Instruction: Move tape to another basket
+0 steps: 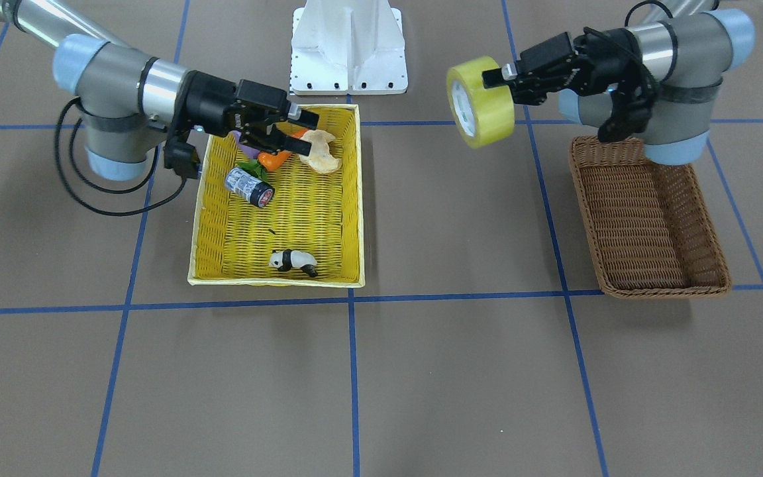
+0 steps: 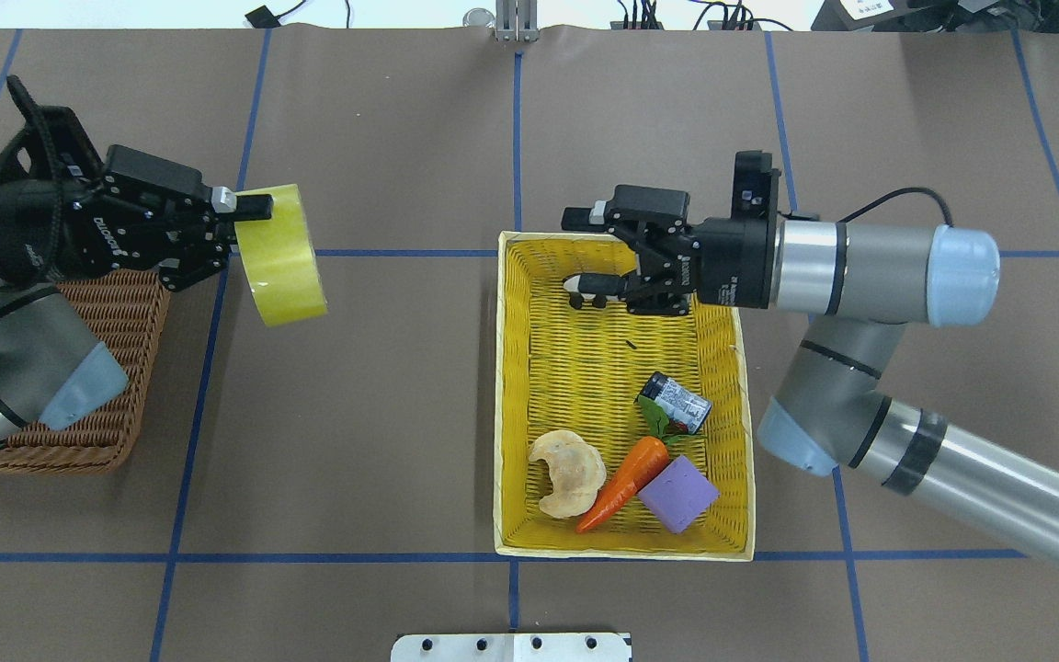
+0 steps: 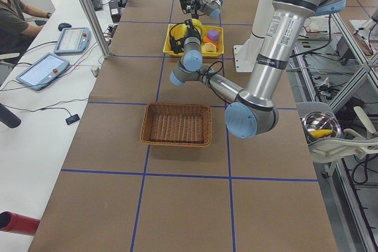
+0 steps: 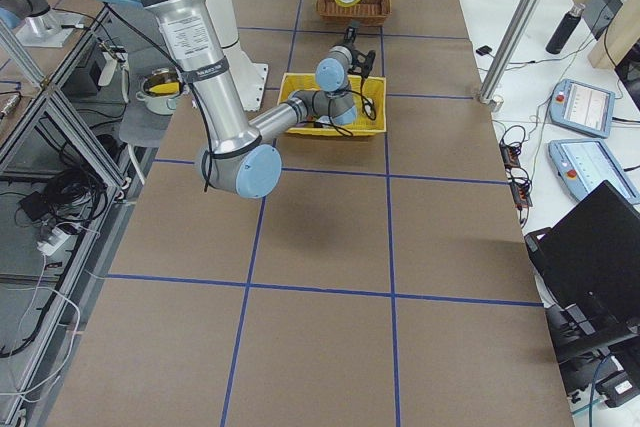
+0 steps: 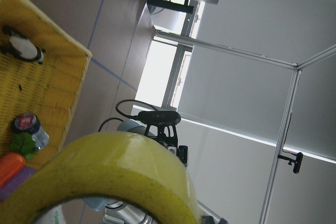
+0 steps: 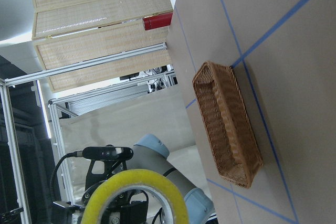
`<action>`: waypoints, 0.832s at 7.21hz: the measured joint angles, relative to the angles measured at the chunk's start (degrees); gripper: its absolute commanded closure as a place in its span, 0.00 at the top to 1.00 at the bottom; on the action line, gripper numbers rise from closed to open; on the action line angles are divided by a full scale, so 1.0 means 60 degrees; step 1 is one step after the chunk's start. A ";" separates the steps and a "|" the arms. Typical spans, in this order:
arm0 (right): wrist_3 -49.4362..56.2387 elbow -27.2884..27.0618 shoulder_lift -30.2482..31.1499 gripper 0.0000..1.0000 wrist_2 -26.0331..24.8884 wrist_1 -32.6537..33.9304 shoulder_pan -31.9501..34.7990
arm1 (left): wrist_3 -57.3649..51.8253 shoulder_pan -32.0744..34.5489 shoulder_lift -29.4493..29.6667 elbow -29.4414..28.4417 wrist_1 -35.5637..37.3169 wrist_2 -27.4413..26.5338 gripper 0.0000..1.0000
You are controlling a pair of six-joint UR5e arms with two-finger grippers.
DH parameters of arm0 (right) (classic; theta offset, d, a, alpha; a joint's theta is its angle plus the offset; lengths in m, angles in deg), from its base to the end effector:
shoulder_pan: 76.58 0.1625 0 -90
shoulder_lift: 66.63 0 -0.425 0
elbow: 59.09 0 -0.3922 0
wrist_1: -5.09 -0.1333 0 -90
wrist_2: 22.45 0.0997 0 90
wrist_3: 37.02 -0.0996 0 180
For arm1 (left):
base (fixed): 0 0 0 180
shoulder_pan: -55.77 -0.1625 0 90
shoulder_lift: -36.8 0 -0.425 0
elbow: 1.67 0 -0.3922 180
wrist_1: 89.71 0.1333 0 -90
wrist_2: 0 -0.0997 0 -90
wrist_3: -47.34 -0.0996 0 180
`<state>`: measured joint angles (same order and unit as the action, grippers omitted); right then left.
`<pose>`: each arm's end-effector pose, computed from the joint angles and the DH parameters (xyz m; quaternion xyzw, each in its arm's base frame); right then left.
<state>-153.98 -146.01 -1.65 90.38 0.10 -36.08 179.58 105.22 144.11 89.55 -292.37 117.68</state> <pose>-0.3797 -0.4488 0.2706 -0.0043 -0.8418 0.1444 0.5200 0.2583 -0.4358 0.3105 -0.0430 0.8887 -0.1361 0.4358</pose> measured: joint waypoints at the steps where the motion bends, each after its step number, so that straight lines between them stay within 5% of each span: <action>1: 0.0957 0.0016 0.0276 1.00 0.0700 0.0587 0.0787 | -0.0288 0.0337 -0.0228 -0.0070 0.0570 0.0012 0.00; 6: 0.5301 0.0044 0.1671 1.00 0.2763 0.3634 0.3735 | -0.4673 0.1322 -0.0914 -0.0596 0.3830 0.0777 0.00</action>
<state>-122.18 -145.75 8.38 106.96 21.90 -13.67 151.54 113.15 138.63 85.97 -269.39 122.34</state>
